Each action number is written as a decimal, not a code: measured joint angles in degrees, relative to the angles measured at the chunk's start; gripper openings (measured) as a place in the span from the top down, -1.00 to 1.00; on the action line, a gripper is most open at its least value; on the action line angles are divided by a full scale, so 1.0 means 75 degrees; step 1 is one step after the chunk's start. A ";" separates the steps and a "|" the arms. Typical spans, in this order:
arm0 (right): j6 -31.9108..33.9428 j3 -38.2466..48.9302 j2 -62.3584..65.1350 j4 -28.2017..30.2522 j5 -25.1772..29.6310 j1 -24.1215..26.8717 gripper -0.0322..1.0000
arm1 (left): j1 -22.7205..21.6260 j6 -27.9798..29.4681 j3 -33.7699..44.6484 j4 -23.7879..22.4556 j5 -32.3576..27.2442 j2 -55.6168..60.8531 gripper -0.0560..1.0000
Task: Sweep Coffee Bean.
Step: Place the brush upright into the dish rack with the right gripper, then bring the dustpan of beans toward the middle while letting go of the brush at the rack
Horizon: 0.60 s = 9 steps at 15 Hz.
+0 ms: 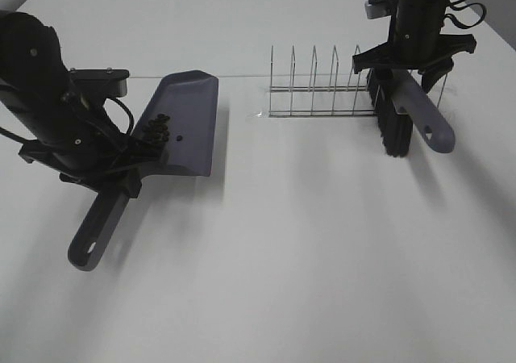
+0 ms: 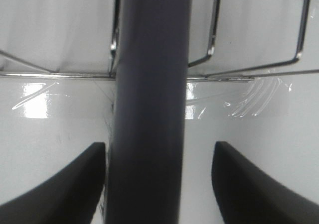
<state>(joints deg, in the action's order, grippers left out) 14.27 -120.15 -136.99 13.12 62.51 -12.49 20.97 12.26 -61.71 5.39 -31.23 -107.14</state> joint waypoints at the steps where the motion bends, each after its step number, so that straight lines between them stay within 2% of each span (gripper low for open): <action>1: 0.0000 0.0000 0.0008 0.0008 0.0000 0.0000 -0.31 | 0.0000 -0.0008 0.0000 0.0008 0.0000 0.0000 0.21; 5: 0.0008 0.0000 0.0611 0.0076 0.0061 0.0000 -0.38 | 0.0000 -0.0008 0.0000 0.0191 0.0000 0.0000 0.21; 9: 0.0008 0.0000 0.1291 0.0053 0.0695 0.0000 -0.38 | 0.0115 -0.0008 0.0000 0.0458 0.0252 0.0000 0.21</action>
<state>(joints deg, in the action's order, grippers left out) 14.32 -120.15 -127.31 13.52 67.72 -12.49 21.83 12.20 -61.71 8.82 -29.34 -107.14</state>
